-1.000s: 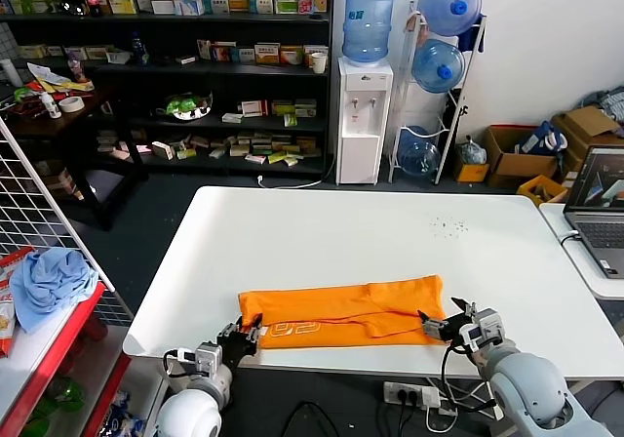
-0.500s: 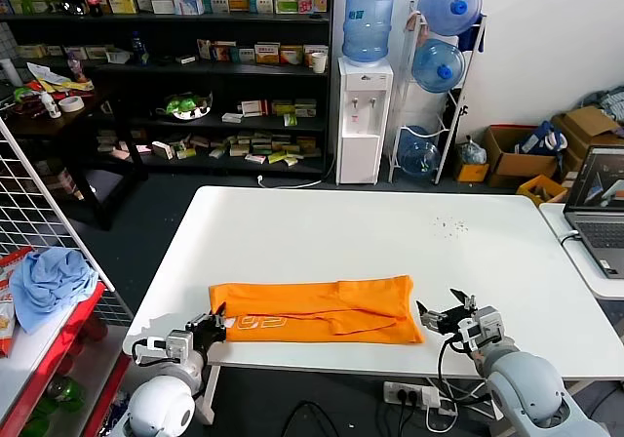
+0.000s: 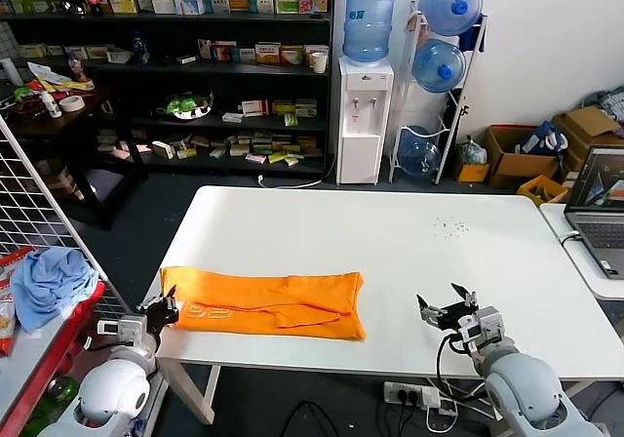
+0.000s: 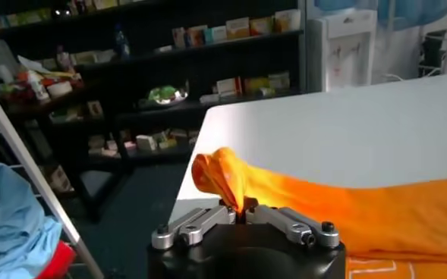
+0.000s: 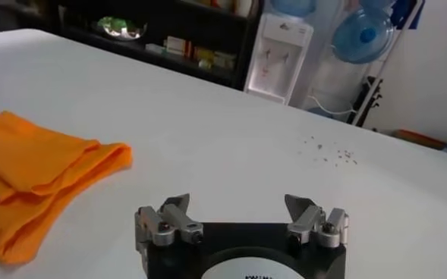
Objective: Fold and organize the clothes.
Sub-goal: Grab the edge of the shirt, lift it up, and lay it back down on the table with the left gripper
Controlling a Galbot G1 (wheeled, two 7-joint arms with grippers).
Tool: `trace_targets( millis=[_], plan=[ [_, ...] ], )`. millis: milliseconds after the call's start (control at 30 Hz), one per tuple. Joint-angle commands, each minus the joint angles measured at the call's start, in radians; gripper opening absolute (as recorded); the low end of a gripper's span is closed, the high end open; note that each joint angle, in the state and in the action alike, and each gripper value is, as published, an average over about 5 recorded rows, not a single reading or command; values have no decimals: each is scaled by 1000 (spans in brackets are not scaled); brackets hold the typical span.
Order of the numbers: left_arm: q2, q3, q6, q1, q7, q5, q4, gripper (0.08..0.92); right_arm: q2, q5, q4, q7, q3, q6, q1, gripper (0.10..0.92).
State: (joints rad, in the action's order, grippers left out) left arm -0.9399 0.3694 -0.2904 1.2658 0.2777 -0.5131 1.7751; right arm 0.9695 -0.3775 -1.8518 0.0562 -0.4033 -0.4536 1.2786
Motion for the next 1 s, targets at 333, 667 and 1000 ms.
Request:
trace_targets(
  millis=[333,667,1000],
  plan=[
    [-187,-338,-3,-112,52,-94,169,124,89,162,48,52,-26,316,29,823],
    [-385,-503,-9,-224,80,-98,27,124,123,177,66,56,-37,331,33,823],
    [-497,-571,-10,-264,94,-81,-85,124,126,173,76,54,-30,325,27,823]
  ],
)
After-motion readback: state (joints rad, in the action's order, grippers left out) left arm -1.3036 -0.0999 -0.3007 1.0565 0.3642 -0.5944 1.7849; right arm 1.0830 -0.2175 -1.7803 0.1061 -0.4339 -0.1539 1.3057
